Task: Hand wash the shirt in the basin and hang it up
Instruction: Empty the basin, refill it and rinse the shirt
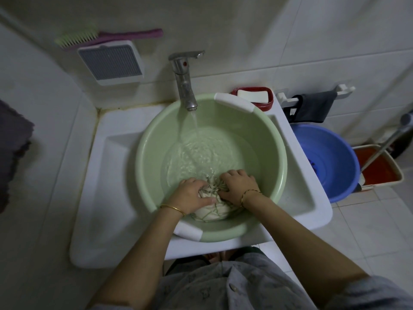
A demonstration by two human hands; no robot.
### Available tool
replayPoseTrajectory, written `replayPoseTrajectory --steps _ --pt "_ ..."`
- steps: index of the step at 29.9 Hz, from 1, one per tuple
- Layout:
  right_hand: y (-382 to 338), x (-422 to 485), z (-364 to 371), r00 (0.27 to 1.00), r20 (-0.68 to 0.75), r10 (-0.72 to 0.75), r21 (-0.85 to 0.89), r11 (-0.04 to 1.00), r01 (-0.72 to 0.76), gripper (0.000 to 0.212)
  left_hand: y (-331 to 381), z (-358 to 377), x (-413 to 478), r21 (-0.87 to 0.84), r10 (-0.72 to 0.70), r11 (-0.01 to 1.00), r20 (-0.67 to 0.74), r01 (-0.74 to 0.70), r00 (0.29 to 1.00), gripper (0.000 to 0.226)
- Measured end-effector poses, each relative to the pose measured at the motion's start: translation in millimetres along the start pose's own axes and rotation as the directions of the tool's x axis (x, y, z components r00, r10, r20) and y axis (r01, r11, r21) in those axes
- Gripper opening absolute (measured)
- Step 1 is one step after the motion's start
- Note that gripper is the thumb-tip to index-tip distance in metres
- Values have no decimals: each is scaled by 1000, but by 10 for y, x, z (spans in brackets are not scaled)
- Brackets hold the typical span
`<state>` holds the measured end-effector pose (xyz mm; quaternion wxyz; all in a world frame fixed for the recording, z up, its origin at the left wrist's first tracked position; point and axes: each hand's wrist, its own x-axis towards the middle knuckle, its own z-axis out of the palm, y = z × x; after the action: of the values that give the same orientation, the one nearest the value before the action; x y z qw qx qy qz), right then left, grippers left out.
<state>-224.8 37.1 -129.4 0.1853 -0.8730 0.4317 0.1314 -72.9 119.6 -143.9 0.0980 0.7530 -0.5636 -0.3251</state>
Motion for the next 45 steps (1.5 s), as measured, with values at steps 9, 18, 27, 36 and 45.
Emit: replayPoseTrajectory --steps 9,18,27,36,45 --pt "2 10 7 1000 4 8 -1 1000 -8 51 -12 7 0 -3 -6 1000 -3 6 1000 62" --pt "2 2 -4 1000 14 8 10 1000 -8 52 -20 13 10 -3 -7 1000 6 7 1000 63" --pt "-2 -1 -15 1000 18 12 8 1000 -13 52 -36 19 15 -6 -7 1000 10 7 1000 63" --pt "-5 -1 -11 1000 19 16 7 1000 -16 51 -28 19 11 66 4 998 0 -4 1000 57" --pt "-3 30 -20 999 11 31 36 999 -31 46 -24 -7 0 96 12 995 -66 -6 998 54"
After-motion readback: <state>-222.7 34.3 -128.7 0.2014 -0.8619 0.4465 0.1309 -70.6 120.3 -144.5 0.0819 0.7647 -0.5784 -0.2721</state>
